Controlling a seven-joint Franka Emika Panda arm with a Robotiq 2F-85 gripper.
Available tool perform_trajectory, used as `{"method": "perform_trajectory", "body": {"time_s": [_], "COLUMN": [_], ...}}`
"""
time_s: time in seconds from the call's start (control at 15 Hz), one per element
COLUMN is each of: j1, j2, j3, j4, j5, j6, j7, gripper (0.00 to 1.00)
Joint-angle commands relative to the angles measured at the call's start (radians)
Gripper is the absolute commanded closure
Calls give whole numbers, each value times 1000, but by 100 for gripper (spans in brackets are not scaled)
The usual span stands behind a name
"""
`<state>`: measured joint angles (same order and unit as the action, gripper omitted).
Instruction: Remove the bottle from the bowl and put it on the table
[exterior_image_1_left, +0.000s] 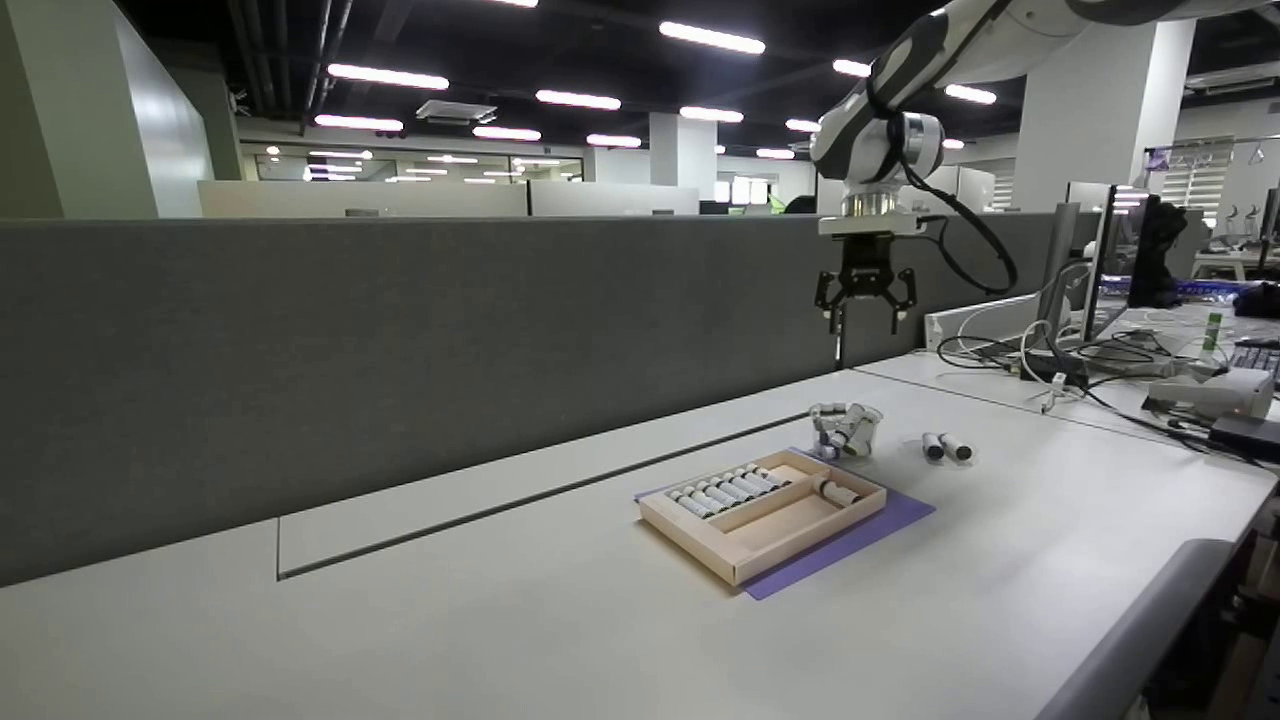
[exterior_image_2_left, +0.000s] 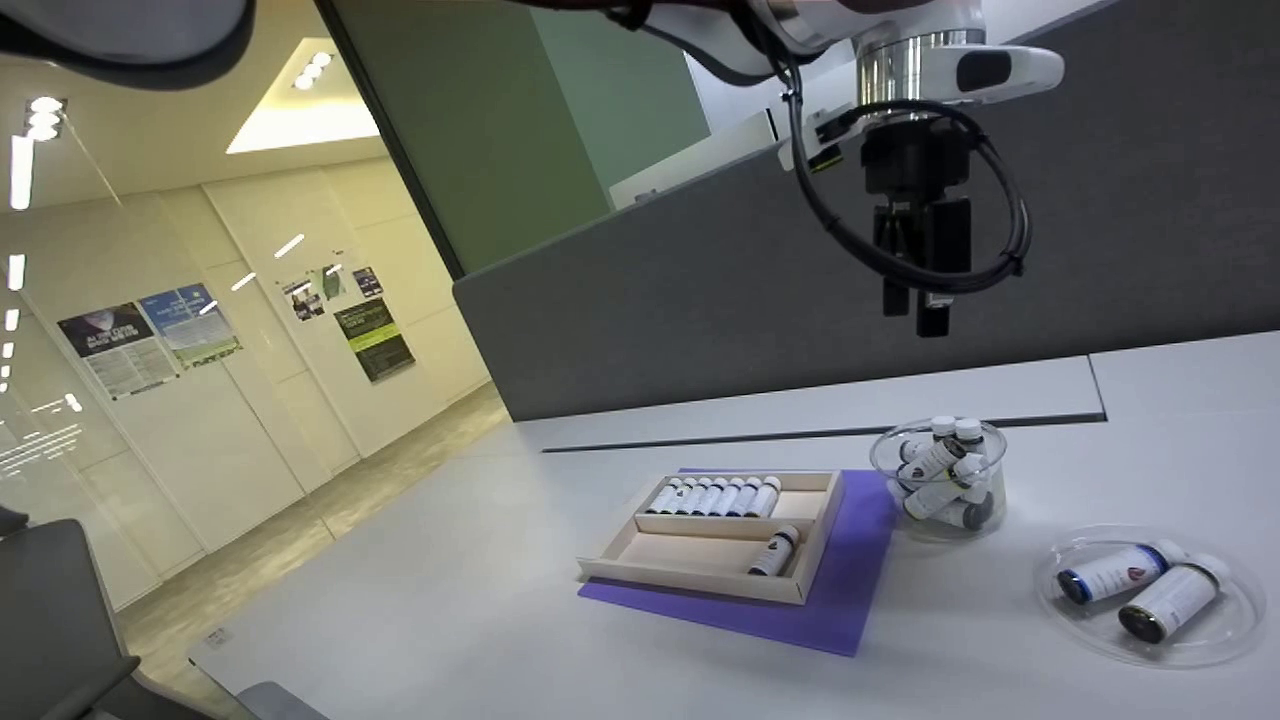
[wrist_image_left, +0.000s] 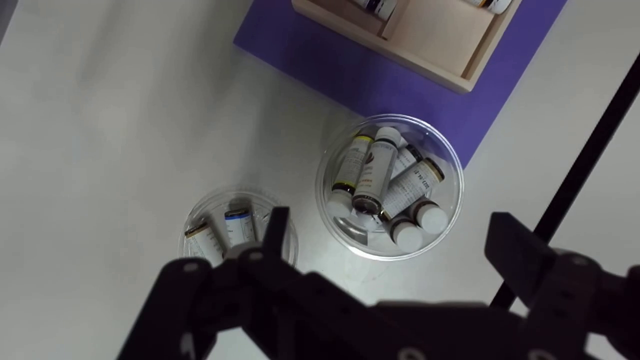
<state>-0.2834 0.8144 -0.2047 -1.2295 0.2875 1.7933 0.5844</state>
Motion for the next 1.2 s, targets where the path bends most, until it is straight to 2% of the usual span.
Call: {"method": "perform_trajectory", "body": {"time_s": [0.0,0.13,0.6,1.13], "j1": [-32,-47,-99,-141], "j2": [42,71,179,277], "j3": [15,18,29,68], "j4": [48,61,135,226], "j5": [73,125,200,210], "j6": [-44,-25,-5,-52], "j7": [93,143,234,276], "gripper": [0,0,0,0]}}
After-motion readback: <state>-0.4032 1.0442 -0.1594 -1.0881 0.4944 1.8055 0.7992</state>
